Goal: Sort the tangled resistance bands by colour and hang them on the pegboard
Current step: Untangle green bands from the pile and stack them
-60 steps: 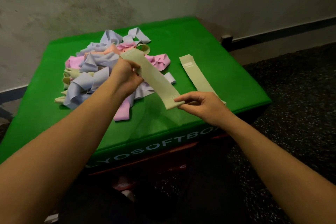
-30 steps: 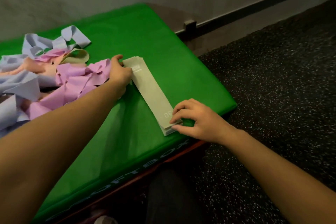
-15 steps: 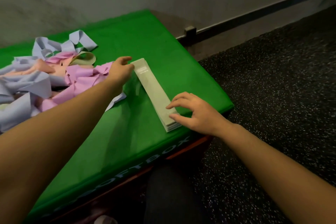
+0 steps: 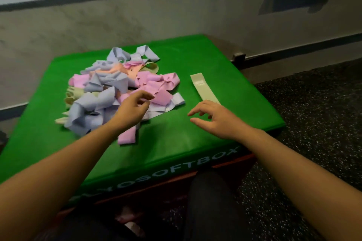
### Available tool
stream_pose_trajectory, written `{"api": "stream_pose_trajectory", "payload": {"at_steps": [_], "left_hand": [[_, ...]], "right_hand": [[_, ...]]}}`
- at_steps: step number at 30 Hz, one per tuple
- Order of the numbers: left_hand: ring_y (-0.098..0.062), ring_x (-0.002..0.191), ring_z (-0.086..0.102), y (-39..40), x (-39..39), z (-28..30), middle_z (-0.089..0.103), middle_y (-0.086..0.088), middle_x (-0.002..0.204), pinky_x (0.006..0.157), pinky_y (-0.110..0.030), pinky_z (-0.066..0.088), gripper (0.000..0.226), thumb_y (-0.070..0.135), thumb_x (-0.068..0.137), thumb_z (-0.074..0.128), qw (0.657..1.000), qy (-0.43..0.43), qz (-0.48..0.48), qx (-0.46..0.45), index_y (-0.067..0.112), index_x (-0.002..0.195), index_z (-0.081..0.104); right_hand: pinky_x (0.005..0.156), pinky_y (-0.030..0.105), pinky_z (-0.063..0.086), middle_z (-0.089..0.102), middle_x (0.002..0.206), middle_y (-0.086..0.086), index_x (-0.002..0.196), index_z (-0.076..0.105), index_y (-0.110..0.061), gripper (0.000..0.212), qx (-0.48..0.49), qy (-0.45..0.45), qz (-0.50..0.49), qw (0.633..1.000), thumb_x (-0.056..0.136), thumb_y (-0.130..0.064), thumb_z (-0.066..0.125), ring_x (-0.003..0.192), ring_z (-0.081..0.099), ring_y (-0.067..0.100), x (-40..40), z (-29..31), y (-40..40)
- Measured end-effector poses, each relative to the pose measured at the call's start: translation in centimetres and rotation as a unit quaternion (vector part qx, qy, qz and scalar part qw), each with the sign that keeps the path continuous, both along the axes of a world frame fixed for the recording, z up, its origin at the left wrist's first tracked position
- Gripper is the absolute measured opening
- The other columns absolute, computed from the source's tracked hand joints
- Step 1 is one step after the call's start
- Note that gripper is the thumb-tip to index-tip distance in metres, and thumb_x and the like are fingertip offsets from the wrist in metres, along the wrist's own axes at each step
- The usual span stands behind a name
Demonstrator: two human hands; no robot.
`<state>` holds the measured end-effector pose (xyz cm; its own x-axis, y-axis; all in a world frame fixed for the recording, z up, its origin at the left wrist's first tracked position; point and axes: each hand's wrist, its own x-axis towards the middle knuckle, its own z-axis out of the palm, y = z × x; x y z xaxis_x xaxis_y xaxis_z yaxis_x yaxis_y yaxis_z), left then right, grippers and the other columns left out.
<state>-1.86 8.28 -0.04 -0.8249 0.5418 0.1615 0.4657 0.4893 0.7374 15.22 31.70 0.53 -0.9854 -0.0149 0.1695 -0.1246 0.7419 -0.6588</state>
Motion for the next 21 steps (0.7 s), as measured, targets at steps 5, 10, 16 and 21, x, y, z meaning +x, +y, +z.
{"api": "stream_pose_trajectory", "payload": {"at_steps": [5,10,16,21], "left_hand": [[-0.003,0.086,0.062,-8.0,-0.4,-0.8,0.069,0.006,0.098,0.080,-0.024,0.049,0.021,0.002,0.092,0.057,0.996,0.032,0.080,0.034,0.020,0.099,0.066],[-0.011,0.076,0.058,-15.3,-1.2,-2.1,0.068,-0.004,0.097,0.067,-0.018,0.045,0.028,-0.008,0.088,0.052,0.980,0.049,0.172,0.086,0.016,0.096,0.064],[-0.018,0.109,0.053,-20.5,-1.9,-5.2,0.056,-0.008,0.120,0.097,-0.025,0.042,0.041,-0.006,0.084,0.060,0.971,0.110,0.193,0.086,0.019,0.117,0.057],[-0.009,0.119,0.048,-23.2,-3.3,-7.8,0.056,-0.006,0.127,0.107,-0.014,0.032,0.040,0.008,0.083,0.057,0.974,0.104,0.181,0.085,0.019,0.122,0.054]], "right_hand": [[0.073,0.007,0.036,0.063,0.110,-0.003,0.109,0.069,-0.026,0.016,0.008,-0.005,0.032,0.999,0.094,-0.028,0.066,0.095,0.059,0.012,-2.8,0.7,-4.8],[0.068,0.006,0.036,0.066,0.104,-0.007,0.105,0.070,-0.029,0.012,0.020,-0.002,0.066,0.998,0.094,-0.030,0.064,0.092,0.060,0.007,-6.7,0.9,-10.0],[0.072,0.008,0.040,0.061,0.098,-0.018,0.108,0.071,-0.023,0.016,0.001,0.027,0.096,0.995,0.096,-0.020,0.061,0.088,0.059,0.001,-10.7,1.2,-15.2],[0.075,0.010,0.043,0.065,0.103,-0.013,0.113,0.070,-0.017,0.021,-0.012,0.058,0.143,0.988,0.095,-0.014,0.058,0.086,0.057,0.001,-16.2,1.9,-22.4]]}}
